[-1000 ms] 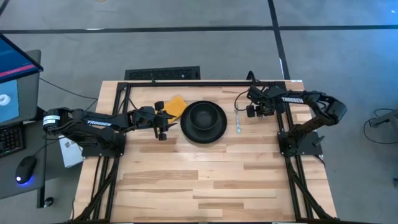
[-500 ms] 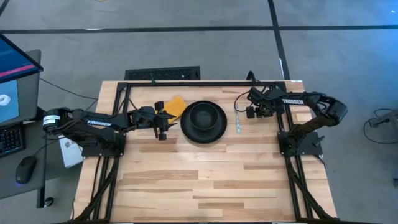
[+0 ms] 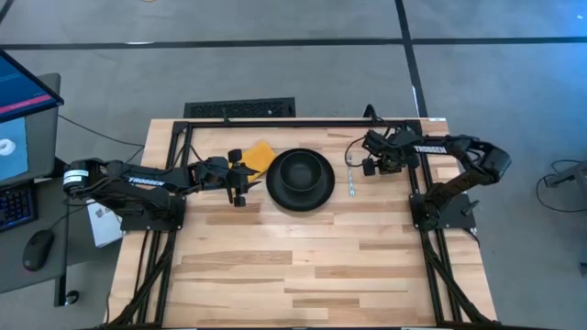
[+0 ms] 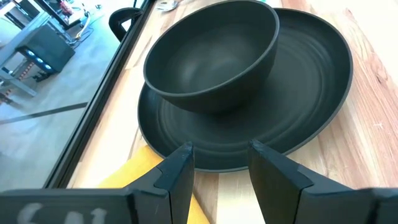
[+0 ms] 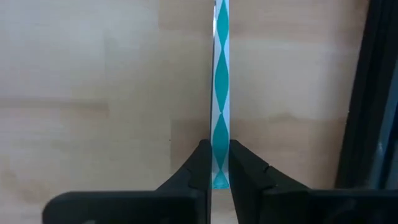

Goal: Set table place
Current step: Put the spoon into the black bowl

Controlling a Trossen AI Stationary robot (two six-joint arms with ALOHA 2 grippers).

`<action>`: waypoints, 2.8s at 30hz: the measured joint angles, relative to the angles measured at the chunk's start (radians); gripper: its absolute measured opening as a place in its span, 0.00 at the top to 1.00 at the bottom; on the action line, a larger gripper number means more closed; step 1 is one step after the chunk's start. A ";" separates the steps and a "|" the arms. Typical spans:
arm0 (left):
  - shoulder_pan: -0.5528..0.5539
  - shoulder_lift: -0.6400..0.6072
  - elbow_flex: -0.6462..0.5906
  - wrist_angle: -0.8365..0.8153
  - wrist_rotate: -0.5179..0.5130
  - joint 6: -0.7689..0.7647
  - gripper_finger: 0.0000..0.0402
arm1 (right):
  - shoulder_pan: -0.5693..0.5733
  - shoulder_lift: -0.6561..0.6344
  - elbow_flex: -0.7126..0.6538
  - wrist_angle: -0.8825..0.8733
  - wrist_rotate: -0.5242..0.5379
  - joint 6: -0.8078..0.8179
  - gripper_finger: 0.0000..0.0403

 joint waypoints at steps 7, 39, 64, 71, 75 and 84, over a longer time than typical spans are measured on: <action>0.000 0.000 0.000 0.000 0.000 0.002 0.65 | 0.063 0.000 0.096 -0.061 -0.007 0.001 0.86; 0.000 0.000 0.000 0.002 0.001 0.006 0.65 | 0.587 -0.001 0.747 -0.210 -0.078 0.037 0.85; 0.000 0.000 0.000 0.002 0.006 0.007 0.65 | 0.496 0.202 0.747 -0.214 -0.643 0.226 0.85; 0.000 0.000 0.000 0.001 0.006 0.007 0.65 | 0.451 0.217 0.747 -0.172 -0.724 0.263 0.85; 0.000 0.000 0.000 0.001 0.005 0.008 0.65 | 0.451 0.225 0.747 -0.151 -0.758 0.257 0.85; 0.000 0.000 0.000 -0.003 0.005 0.008 0.65 | 0.434 0.291 0.746 -0.134 -0.790 0.276 0.85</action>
